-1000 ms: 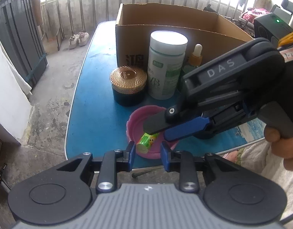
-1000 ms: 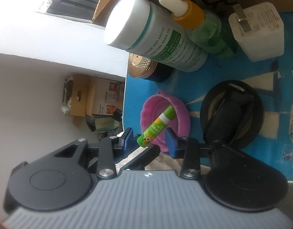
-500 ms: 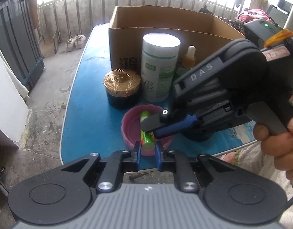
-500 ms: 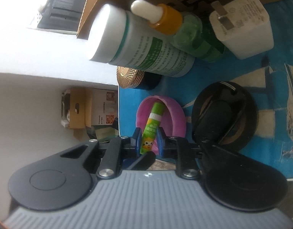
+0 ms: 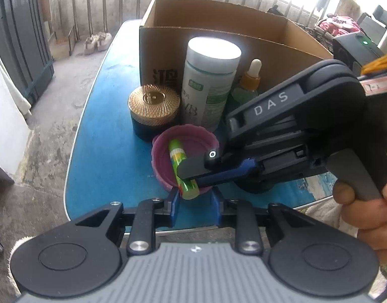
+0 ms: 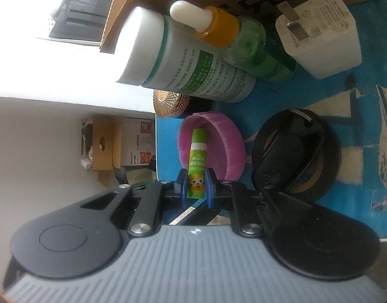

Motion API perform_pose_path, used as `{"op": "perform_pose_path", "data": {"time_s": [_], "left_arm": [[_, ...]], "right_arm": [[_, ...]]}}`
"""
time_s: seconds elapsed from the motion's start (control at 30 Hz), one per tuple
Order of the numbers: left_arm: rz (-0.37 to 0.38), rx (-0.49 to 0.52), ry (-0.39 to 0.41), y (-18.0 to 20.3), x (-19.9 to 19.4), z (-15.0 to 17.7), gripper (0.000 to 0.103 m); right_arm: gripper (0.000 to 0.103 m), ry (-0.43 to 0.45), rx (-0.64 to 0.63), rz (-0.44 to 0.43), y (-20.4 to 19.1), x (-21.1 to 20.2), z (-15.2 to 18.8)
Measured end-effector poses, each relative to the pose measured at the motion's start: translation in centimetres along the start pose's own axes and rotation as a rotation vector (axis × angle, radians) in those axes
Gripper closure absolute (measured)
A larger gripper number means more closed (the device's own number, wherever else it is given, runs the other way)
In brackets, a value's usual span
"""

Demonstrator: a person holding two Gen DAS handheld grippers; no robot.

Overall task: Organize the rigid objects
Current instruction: 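Close the right gripper on the green glue stick in the pink bowl, then carry the glue stick with the right gripper into the box and release it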

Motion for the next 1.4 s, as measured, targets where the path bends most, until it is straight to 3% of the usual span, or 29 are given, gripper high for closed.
{"op": "perform_pose_path", "data": {"time_s": [0.07,0.4,0.6,0.87,1.1,1.4], "left_arm": [[-0.013,-0.010,-0.001,-0.1,-0.1,0.1,0.086],[-0.020,0.008,0.017,-0.2,-1.1,0.1,0.087],[-0.033,0.043,0.063,1.7,-3.2,0.2,0.087],[-0.054,0.140,0.197,4.3,-7.9,-3.5,0.087],[0.000,0.181,0.233,5.2,-8.0,-11.1,0.086],[0.089,0.106,0.033,2.4,1.5,-21.6,0.086]], "right_arm": [[0.091,0.002,-0.004,0.000,-0.1,0.1,0.0],[0.089,0.016,-0.016,-0.057,-0.7,-0.6,0.6],[0.089,0.042,-0.034,-0.119,-1.4,-2.5,1.4],[0.088,0.201,-0.193,-0.188,-6.1,-9.0,1.5],[0.088,0.318,-0.238,-0.209,-8.9,-13.6,-4.4],[0.088,0.283,-0.118,-0.110,-6.7,-12.1,-16.6]]}}
Point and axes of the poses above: each gripper's, at about its wrist camera, not at the fingertips, and x roughly the way its jaws point, y to its right, z to its underside, the point moved 6 cm from there along x, roughly the way its jaws point, and after that the axes turned 9 degrees about z, right-handed, at the moved point
